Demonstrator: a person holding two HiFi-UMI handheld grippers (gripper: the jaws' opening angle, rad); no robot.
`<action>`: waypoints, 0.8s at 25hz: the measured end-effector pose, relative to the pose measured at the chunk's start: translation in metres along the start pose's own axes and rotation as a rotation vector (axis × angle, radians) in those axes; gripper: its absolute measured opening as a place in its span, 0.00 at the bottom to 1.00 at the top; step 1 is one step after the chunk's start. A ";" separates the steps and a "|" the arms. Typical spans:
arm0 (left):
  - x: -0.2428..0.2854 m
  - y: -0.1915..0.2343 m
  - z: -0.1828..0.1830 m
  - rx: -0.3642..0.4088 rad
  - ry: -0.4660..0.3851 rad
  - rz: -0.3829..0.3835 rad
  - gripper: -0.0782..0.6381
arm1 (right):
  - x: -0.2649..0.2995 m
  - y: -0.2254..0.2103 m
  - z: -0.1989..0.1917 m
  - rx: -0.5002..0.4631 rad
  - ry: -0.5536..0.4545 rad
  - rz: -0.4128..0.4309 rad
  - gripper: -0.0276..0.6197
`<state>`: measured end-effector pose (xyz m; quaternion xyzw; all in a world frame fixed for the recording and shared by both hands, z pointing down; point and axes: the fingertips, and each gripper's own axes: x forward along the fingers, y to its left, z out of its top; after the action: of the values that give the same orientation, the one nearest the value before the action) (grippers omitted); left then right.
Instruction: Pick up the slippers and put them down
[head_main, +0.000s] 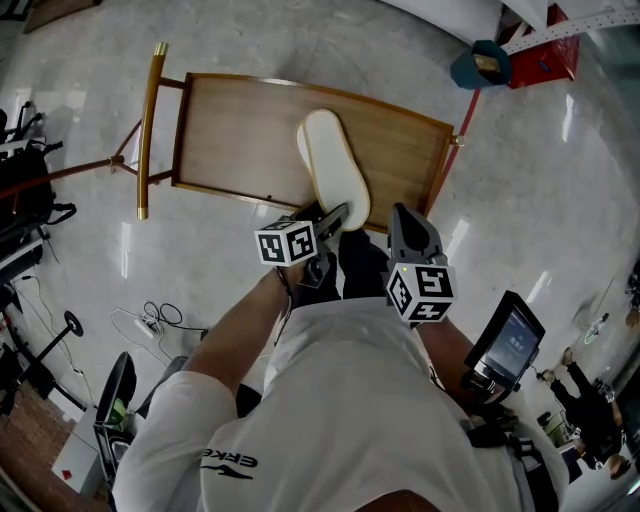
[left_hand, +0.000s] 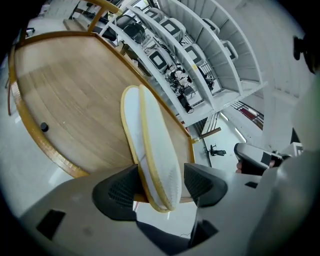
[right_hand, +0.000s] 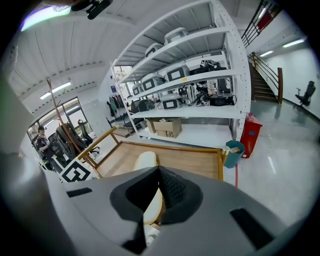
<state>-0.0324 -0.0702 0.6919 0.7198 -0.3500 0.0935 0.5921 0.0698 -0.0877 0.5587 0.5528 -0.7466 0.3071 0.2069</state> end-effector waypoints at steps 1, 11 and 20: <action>0.001 -0.001 0.000 -0.002 0.003 -0.006 0.48 | 0.000 0.000 0.000 0.001 -0.001 -0.001 0.05; -0.005 -0.007 0.001 -0.007 0.018 -0.034 0.48 | 0.018 0.003 -0.022 -0.003 0.104 0.055 0.05; 0.010 -0.004 0.004 0.014 0.023 -0.027 0.48 | 0.072 -0.012 -0.063 -0.029 0.241 0.066 0.05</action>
<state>-0.0238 -0.0777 0.6930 0.7276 -0.3327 0.0963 0.5921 0.0576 -0.0970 0.6535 0.4838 -0.7384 0.3671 0.2931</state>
